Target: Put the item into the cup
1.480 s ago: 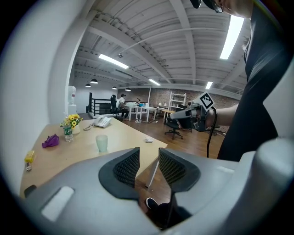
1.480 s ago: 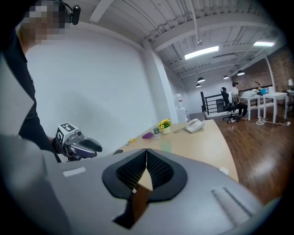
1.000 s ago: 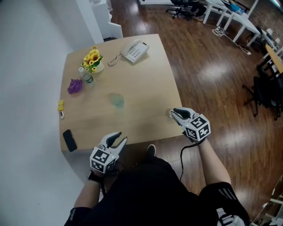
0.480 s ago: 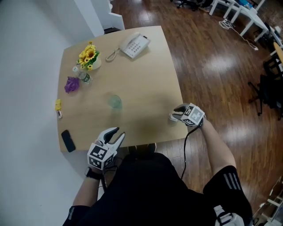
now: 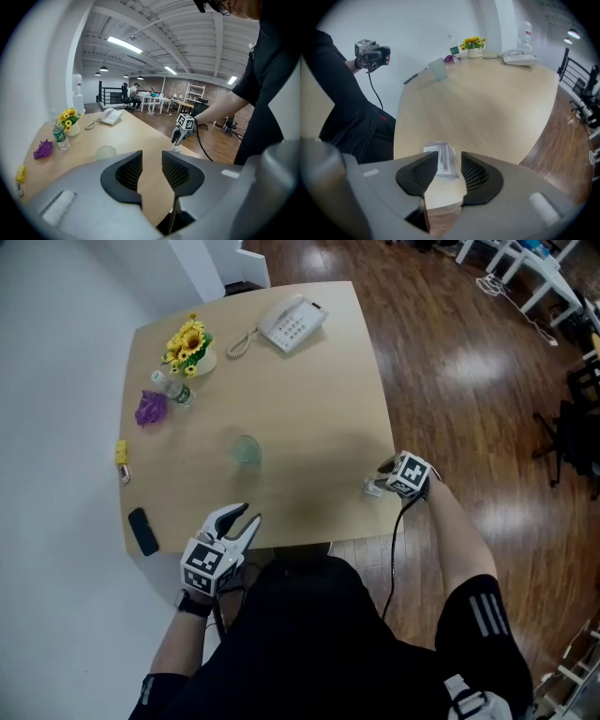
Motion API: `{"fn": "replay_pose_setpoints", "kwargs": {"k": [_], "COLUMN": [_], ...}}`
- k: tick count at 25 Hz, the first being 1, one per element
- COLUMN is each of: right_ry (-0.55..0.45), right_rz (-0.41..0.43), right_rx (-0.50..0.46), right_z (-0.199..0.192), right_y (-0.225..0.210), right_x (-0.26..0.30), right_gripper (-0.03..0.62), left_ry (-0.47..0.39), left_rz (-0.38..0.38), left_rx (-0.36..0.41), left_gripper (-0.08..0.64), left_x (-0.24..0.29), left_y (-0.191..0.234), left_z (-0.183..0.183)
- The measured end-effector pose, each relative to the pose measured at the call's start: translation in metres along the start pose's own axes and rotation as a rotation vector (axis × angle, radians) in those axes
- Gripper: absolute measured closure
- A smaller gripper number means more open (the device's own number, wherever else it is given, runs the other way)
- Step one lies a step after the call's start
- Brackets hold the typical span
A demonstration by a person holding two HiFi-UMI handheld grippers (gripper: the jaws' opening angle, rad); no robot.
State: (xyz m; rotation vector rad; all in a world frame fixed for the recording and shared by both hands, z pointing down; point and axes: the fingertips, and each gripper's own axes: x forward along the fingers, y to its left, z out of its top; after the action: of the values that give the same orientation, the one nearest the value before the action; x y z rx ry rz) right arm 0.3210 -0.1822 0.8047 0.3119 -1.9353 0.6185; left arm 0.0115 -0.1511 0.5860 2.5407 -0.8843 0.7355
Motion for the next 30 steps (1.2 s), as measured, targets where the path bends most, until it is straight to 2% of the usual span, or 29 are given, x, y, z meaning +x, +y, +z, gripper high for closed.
{"fn": "replay_pose_setpoints", "kwargs": {"k": [5, 8, 15, 18, 20, 24, 30], "right_ry": [0.001, -0.015, -0.071, -0.108, -0.136, -0.184, -0.300], "right_rz": [0.075, 0.102, 0.091, 0.094, 0.091, 0.043, -0.052], "right_rx": [0.083, 0.095, 0.064, 0.046, 0.009, -0.128, -0.377], "right_z": [-0.006, -0.005, 0.010, 0.019, 0.030, 0.070, 0.165], "right_y": [-0.001, 0.004, 0.007, 0.014, 0.020, 0.029, 0.057], "right_x": [0.006, 0.007, -0.001, -0.010, -0.019, -0.045, -0.087], "right_gripper": [0.417, 0.424, 0.568, 0.580, 0.580, 0.580, 0.580], "left_ry": [0.010, 0.005, 0.006, -0.007, -0.017, -0.028, -0.054], "left_rz": [0.018, 0.024, 0.034, 0.036, 0.039, 0.051, 0.069], "left_rx": [0.005, 0.003, 0.003, -0.002, -0.006, -0.008, -0.001], "left_gripper": [0.436, 0.436, 0.436, 0.436, 0.436, 0.436, 0.436], "left_x": [-0.001, -0.001, 0.000, 0.001, 0.000, -0.001, -0.007], "left_y": [0.005, 0.005, 0.008, 0.006, 0.005, 0.005, 0.007], "left_z": [-0.005, -0.002, -0.003, 0.004, 0.011, 0.015, 0.016]}}
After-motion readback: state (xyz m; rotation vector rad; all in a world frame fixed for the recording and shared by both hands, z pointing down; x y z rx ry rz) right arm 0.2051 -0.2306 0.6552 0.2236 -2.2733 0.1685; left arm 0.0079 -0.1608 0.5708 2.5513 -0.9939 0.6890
